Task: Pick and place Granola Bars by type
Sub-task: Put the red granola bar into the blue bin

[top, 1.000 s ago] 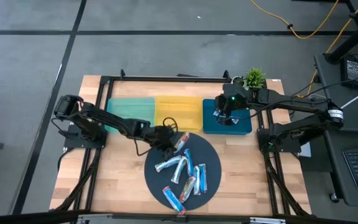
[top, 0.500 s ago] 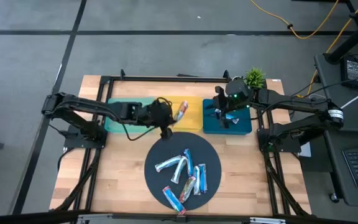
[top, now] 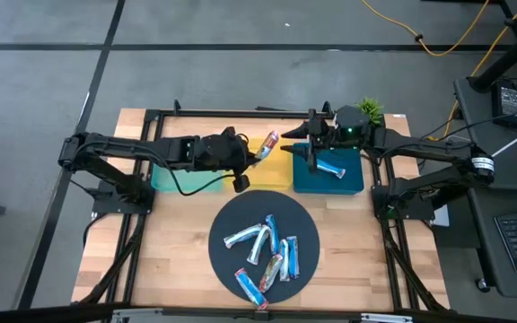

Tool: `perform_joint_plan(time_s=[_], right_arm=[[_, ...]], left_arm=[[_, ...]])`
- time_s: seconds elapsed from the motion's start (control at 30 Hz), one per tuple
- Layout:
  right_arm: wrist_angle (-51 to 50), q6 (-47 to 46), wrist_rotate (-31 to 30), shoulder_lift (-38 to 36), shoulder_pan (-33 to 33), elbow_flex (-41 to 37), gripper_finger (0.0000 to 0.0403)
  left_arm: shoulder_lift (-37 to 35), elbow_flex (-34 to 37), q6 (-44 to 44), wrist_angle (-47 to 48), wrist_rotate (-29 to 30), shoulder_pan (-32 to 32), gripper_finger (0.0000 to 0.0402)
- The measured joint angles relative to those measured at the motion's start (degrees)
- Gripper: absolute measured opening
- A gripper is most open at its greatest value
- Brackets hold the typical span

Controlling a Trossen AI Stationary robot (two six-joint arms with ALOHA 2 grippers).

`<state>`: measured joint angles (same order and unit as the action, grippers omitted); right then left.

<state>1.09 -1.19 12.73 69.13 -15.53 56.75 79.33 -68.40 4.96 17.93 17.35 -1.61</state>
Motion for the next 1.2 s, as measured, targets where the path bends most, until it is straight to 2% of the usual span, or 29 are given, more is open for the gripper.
perform_joint_plan(time_s=[0.3,0.43,0.57,0.73,1.03,1.2], right_arm=[[7.56,-6.1,0.0,3.27,-1.14,-0.02,0.0289],[12.34,-7.41,0.0,4.04,-1.14,-0.02,0.03],[12.91,-7.35,-0.02,4.06,-1.14,-0.02,0.0297],[12.88,-6.72,-0.02,4.06,-1.14,-0.02,0.0262],[12.72,-5.81,-0.04,4.06,-1.58,-0.02,0.0146],[12.69,-4.34,0.0,4.06,-1.59,-0.02,0.0097]], left_arm=[[0.0,-2.28,-6.66,0.14,0.98,-0.02,0.0023],[0.0,-2.28,-8.42,0.31,0.99,-0.02,0.0022],[0.0,-2.28,-8.77,0.31,1.05,-0.37,0.0023],[0.0,-2.28,-8.77,0.31,0.92,-1.28,0.0023],[0.0,-2.26,-8.8,0.18,-0.21,-1.53,0.0024],[0.0,-2.24,-8.8,0.1,-0.41,-1.53,0.0025]])
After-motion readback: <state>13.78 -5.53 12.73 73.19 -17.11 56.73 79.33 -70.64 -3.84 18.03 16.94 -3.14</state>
